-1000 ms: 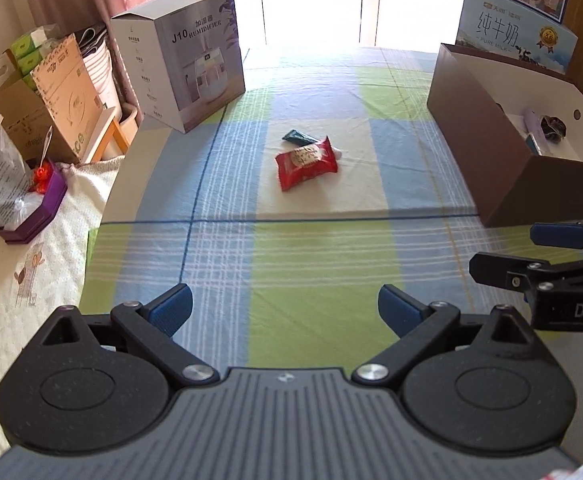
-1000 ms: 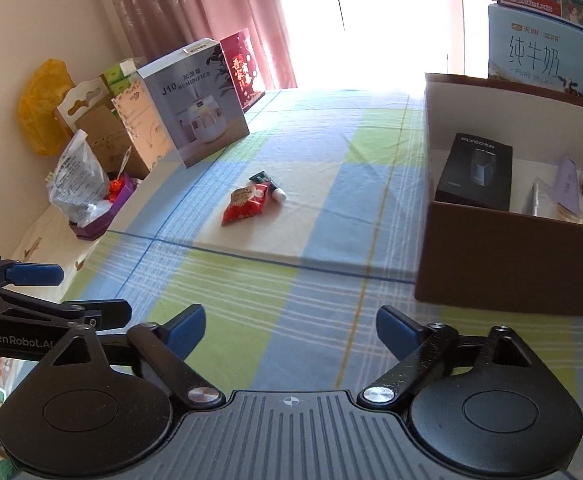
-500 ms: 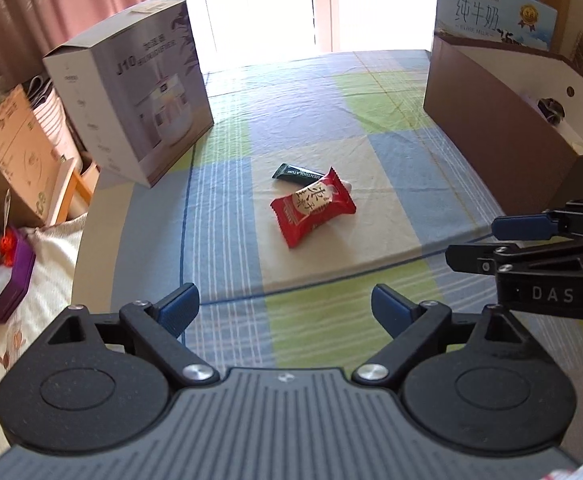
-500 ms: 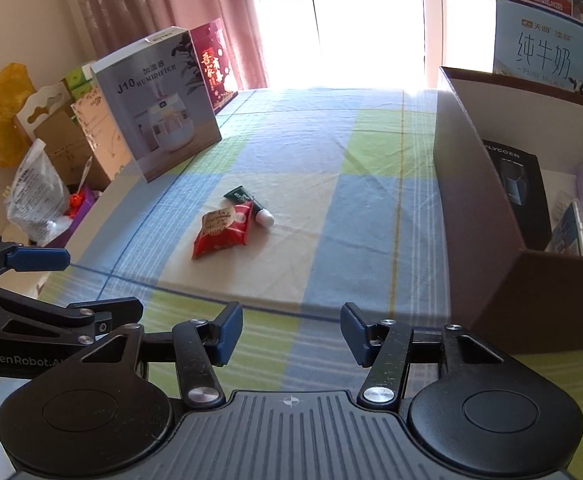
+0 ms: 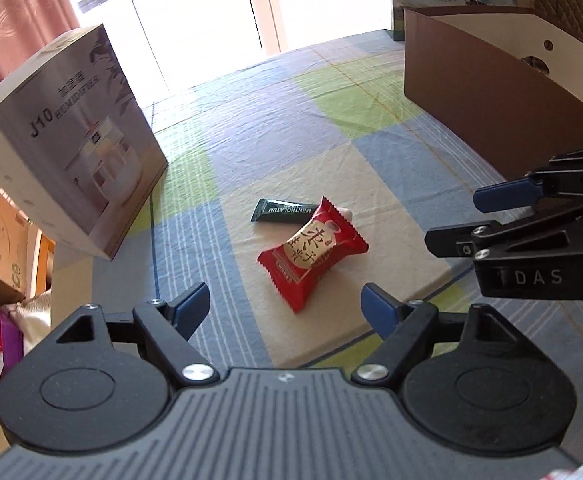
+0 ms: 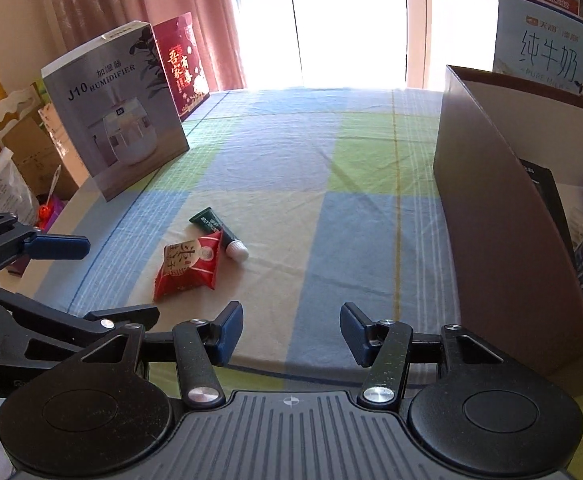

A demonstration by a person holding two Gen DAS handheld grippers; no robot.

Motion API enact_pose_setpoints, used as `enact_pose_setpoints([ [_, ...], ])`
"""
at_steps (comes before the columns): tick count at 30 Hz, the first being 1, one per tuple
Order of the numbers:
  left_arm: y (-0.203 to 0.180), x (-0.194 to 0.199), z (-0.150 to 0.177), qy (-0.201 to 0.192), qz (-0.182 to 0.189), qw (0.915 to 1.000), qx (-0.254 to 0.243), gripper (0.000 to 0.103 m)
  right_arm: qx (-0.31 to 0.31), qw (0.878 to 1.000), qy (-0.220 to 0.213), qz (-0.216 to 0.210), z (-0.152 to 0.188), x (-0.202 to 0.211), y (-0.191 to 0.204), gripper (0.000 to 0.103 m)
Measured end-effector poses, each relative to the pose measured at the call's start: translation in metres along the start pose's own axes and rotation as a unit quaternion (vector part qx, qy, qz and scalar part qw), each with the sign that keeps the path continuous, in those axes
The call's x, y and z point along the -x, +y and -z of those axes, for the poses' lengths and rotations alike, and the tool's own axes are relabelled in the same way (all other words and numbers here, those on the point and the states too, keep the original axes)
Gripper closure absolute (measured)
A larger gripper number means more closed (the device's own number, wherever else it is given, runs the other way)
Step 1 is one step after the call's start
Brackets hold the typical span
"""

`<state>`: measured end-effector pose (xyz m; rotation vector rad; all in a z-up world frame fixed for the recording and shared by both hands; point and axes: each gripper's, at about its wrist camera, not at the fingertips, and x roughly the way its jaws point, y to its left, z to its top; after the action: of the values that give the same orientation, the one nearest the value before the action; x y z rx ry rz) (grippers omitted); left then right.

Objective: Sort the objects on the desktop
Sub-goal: 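Grasp the red snack packet with the left gripper while the right grasps the green lip gel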

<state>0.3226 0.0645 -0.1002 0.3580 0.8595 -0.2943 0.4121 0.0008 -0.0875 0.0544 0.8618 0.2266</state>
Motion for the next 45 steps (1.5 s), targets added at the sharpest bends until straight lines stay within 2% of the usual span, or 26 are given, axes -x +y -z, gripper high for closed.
enact_pose_setpoints([
  [7,-0.002,-0.023,-0.010,-0.011,0.023,0.9978,-0.060,0.030,-0.001,1.000,0.008,0.007,-0.003,-0.014,-0.003,0.050],
  [9,-0.002,-0.029,-0.013,-0.011,0.028,0.9971,-0.069,0.030,-0.001,1.000,0.009,0.008,-0.004,-0.018,-0.004,0.050],
  [11,-0.001,-0.035,-0.016,-0.010,0.035,0.9964,-0.076,0.035,-0.003,1.000,0.011,0.007,-0.006,-0.022,-0.005,0.050],
  [14,0.000,-0.043,-0.019,-0.010,0.047,0.9953,-0.084,0.044,-0.003,1.000,0.011,0.007,-0.009,-0.028,-0.006,0.050],
  [17,0.001,-0.050,-0.021,-0.005,0.069,0.9940,-0.084,0.065,-0.003,1.000,0.011,0.002,-0.013,-0.034,-0.007,0.050],
  [18,0.001,-0.052,-0.021,-0.001,0.072,0.9941,-0.081,0.073,0.001,1.000,0.011,-0.001,-0.014,-0.035,-0.006,0.050],
  [19,0.002,-0.052,-0.020,0.000,0.074,0.9945,-0.075,0.076,0.005,1.000,0.011,-0.005,-0.015,-0.036,-0.005,0.050],
  [23,0.015,-0.047,-0.014,0.007,0.070,0.9971,-0.029,0.077,0.025,0.999,0.008,-0.020,-0.020,-0.042,0.001,0.050],
  [27,0.037,-0.047,-0.009,0.027,0.035,0.9983,0.038,0.077,0.052,0.998,0.010,-0.029,-0.023,-0.054,0.009,0.050],
  [30,0.053,-0.047,-0.007,0.043,0.009,0.9959,0.079,0.077,0.069,0.997,0.009,-0.035,-0.027,-0.065,0.014,0.051],
  [35,0.068,-0.046,-0.004,0.061,-0.007,0.9897,0.129,0.077,0.110,0.993,0.006,-0.043,-0.034,-0.081,0.026,0.055],
  [38,0.071,-0.045,-0.003,0.066,-0.009,0.9866,0.149,0.077,0.139,0.989,0.002,-0.044,-0.037,-0.087,0.032,0.062],
  [40,0.071,-0.045,-0.003,0.069,-0.011,0.9855,0.155,0.077,0.156,0.986,-0.001,-0.053,-0.037,-0.087,0.035,0.080],
  [42,0.070,-0.044,-0.002,0.071,-0.013,0.9849,0.157,0.077,0.167,0.984,0.000,-0.057,-0.036,-0.087,0.036,0.089],
  [45,0.067,-0.042,-0.001,0.076,-0.008,0.9833,0.165,0.077,0.175,0.983,0.006,-0.058,-0.033,-0.083,0.036,0.090],
])
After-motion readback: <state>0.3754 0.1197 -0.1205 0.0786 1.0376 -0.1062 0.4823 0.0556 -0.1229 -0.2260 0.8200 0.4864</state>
